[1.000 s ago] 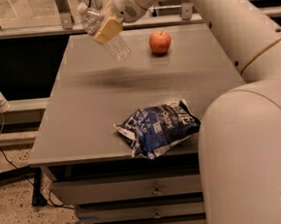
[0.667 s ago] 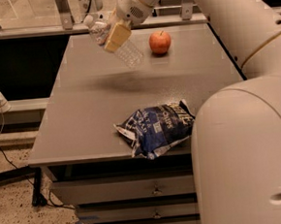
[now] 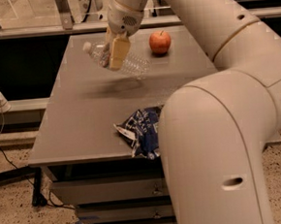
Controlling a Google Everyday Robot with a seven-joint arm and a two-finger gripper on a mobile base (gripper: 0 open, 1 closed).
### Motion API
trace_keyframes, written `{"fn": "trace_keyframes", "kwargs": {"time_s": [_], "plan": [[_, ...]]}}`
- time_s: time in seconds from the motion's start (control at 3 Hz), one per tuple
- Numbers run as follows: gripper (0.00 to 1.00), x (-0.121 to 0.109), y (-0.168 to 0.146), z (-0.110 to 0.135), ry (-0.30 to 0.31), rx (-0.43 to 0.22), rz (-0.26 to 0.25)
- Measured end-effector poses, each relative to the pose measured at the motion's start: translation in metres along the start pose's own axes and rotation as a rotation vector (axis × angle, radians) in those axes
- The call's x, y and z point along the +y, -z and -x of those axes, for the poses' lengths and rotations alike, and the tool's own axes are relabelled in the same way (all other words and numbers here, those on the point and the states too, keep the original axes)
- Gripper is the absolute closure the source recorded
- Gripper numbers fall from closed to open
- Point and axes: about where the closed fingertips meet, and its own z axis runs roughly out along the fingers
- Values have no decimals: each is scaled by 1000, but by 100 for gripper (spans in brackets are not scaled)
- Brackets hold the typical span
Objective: Knock water bottle over
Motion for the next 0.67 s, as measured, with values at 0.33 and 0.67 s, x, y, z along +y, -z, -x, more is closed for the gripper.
{"fn": "trace_keyframes", "kwargs": {"time_s": [0.33, 0.67], "plan": [[59, 2, -16, 5, 40, 28, 52], [35, 2, -25, 9, 57, 32, 70]]}}
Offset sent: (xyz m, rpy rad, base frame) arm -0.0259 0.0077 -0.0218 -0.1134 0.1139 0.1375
